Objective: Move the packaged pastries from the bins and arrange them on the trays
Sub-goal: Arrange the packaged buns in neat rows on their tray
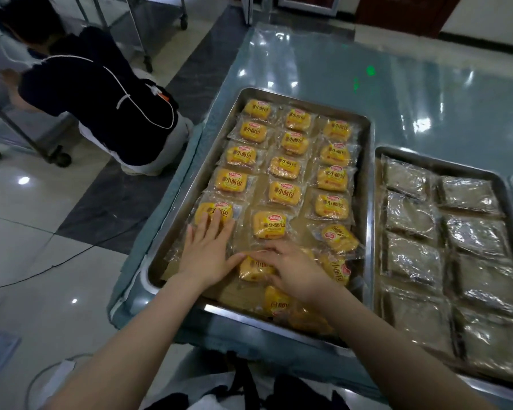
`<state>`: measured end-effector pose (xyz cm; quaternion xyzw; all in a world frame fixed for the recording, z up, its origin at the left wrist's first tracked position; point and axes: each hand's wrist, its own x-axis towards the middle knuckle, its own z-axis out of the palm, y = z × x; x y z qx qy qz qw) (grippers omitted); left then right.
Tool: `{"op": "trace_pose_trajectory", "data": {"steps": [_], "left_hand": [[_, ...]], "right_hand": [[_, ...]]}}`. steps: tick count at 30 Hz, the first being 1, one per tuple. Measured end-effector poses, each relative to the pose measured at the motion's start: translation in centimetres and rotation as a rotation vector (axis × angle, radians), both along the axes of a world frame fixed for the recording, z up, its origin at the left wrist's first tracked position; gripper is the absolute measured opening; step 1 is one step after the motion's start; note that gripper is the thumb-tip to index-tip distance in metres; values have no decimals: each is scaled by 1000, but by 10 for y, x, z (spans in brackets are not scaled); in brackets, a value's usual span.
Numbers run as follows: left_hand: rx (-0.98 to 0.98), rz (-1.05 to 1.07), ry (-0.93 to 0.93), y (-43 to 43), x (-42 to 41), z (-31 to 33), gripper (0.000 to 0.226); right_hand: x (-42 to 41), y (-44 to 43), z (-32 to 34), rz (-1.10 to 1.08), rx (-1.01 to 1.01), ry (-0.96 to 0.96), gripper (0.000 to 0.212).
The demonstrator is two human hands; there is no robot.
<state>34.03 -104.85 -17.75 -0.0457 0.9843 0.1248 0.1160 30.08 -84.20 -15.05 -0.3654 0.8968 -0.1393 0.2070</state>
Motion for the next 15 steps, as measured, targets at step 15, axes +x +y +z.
{"op": "trace_pose_trajectory", "data": {"steps": [15], "left_hand": [[36,-124,-21,-23,-3,-7,81]], "right_hand": [[-5,-4,-2,-409,27,130,49]]}}
